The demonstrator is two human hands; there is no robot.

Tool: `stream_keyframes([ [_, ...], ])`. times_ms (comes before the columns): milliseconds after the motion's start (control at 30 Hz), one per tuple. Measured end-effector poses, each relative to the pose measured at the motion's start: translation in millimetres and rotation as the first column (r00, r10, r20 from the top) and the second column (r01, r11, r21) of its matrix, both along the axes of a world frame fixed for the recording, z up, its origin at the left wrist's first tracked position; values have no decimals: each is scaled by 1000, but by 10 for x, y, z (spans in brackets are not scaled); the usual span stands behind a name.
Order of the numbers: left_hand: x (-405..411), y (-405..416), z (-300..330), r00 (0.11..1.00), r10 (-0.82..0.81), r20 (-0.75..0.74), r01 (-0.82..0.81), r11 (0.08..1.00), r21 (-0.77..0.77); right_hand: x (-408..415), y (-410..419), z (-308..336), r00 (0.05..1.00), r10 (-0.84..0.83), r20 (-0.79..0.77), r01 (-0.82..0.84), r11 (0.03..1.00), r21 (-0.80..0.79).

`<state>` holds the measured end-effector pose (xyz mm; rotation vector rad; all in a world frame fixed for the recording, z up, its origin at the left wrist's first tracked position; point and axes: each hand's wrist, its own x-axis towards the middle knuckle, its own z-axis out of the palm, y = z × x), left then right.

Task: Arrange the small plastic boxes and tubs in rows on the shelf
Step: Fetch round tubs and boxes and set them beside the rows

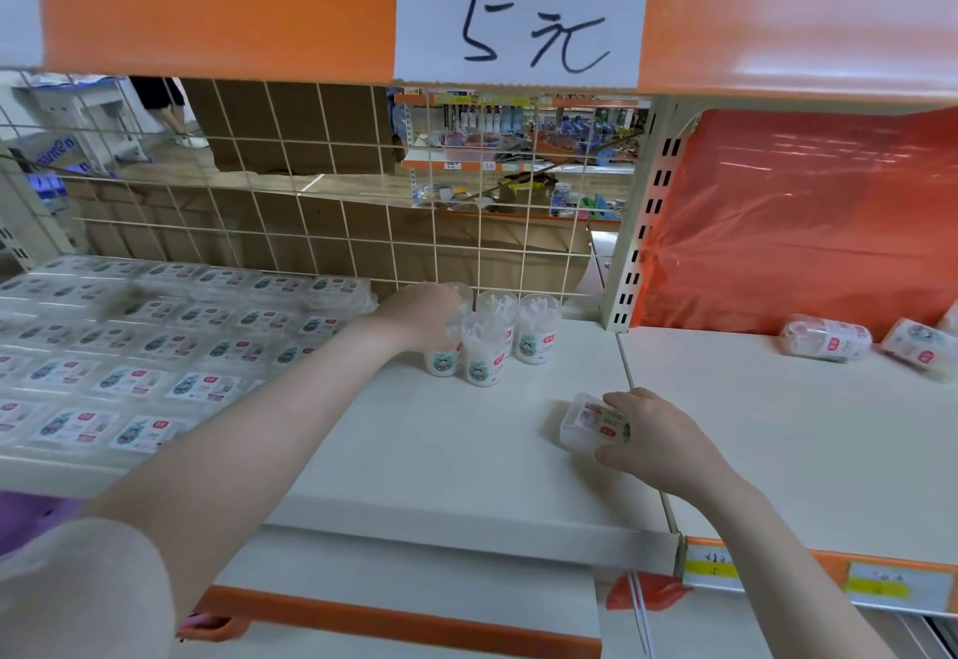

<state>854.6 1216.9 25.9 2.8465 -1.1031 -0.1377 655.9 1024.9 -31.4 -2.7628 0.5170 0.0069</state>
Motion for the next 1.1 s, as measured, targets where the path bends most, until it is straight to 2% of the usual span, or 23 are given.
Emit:
stream_keyframes([
  [500,81,30,-6,1000,-10,-3,10,998,-63,18,-17,-21,1000,-3,-12,3,1000,-3],
  [700,74,42,-23,999,-16,-51,12,997,-74,44,15,-25,1000,4,-19,-4,1000,-3],
  [1100,-35,217,59,999,-40,14,41,997,-73,15,201,32,999,-11,34,11,1000,-12],
])
